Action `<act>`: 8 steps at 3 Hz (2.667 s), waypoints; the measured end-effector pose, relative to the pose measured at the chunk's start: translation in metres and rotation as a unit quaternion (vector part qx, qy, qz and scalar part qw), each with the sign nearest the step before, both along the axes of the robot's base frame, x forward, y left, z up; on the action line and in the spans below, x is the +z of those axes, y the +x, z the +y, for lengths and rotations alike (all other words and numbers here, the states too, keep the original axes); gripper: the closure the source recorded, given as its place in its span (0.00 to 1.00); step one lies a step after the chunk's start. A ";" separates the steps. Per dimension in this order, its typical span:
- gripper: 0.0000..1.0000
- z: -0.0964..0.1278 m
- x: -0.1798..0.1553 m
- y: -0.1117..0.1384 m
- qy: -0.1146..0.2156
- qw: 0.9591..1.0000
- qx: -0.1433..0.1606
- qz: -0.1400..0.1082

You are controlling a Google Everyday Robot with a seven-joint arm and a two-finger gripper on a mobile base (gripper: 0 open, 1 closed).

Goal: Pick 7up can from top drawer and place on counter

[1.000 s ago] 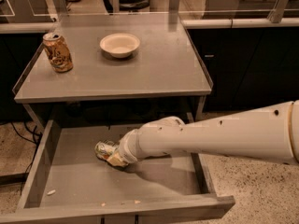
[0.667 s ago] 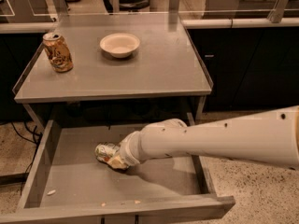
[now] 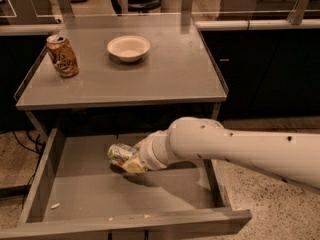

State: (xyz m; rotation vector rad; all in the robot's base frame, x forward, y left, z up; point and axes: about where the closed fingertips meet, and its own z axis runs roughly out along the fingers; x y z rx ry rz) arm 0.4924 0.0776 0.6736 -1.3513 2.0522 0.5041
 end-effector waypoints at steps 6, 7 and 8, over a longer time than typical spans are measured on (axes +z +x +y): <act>1.00 -0.086 0.194 0.052 -0.029 0.991 -0.011 -0.133; 1.00 -0.092 0.218 0.083 -0.040 0.986 -0.013 -0.161; 1.00 -0.092 0.221 0.119 -0.045 0.986 -0.008 -0.162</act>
Offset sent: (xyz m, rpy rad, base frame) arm 0.0548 -0.0757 0.1485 0.0076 -0.1817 -0.0170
